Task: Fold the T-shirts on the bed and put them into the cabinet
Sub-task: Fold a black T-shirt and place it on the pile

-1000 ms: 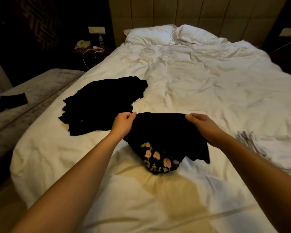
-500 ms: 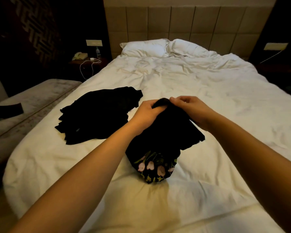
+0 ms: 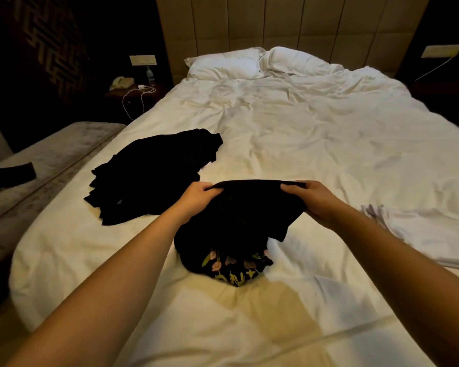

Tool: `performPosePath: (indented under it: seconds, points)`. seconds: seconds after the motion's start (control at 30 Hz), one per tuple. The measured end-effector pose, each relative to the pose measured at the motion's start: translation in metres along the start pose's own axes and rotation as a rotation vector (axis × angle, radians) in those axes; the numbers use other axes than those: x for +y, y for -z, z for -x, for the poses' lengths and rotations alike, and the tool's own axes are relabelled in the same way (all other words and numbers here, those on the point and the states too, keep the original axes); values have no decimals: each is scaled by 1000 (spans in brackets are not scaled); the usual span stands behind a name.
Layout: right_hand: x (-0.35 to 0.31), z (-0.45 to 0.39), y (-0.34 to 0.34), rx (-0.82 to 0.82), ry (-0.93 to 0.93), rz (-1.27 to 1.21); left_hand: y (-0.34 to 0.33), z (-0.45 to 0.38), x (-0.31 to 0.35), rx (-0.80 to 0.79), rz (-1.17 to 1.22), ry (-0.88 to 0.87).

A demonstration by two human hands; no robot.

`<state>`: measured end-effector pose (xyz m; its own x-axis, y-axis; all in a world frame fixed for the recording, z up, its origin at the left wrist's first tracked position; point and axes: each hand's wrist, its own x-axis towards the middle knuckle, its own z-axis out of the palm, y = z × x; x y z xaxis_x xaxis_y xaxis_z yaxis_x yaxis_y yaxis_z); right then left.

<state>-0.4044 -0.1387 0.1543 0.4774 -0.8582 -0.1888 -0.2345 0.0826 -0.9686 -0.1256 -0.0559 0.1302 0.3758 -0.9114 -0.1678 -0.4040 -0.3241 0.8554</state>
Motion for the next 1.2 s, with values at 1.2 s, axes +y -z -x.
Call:
performPosePath:
  seconds: [1.2]
  points:
    - [67, -36, 40, 519, -83, -70, -78, 12, -34, -337, -23, -114]
